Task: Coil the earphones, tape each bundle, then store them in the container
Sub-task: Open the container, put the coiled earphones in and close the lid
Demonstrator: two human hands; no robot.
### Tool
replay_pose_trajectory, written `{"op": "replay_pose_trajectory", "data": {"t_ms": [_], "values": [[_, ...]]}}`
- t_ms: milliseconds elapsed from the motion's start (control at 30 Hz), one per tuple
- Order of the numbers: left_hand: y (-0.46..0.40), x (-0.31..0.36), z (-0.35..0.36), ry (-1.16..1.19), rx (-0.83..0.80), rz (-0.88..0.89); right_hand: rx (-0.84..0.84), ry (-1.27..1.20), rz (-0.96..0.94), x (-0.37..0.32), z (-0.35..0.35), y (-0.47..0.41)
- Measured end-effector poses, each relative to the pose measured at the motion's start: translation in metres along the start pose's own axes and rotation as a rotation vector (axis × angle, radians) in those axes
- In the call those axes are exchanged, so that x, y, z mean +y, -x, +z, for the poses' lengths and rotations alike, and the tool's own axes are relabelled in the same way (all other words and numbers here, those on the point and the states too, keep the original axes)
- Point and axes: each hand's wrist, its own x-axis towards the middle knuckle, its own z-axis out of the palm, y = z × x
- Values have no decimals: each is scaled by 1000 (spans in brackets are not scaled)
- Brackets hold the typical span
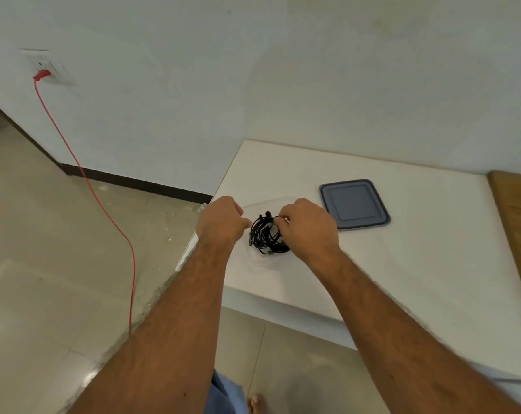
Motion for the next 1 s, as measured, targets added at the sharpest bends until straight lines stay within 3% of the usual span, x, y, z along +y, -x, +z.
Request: {"op": "replay_pose_trajectory", "data": {"t_ms": [167, 367, 567, 767, 1000], "values": [[-3, 0, 4, 57, -62, -24, -73, 23, -35, 7, -2, 4], [-5, 2, 8, 119, -46, -23, 65, -115, 94, 52, -14, -2], [-7, 12, 15, 191, -67, -3, -224, 125, 210, 119, -10, 9], [-3, 25, 24, 231, -114, 34, -64, 216, 174, 133, -7, 29], [4, 36, 35, 262, -183, 69, -17, 315, 67, 157, -10, 62]]}}
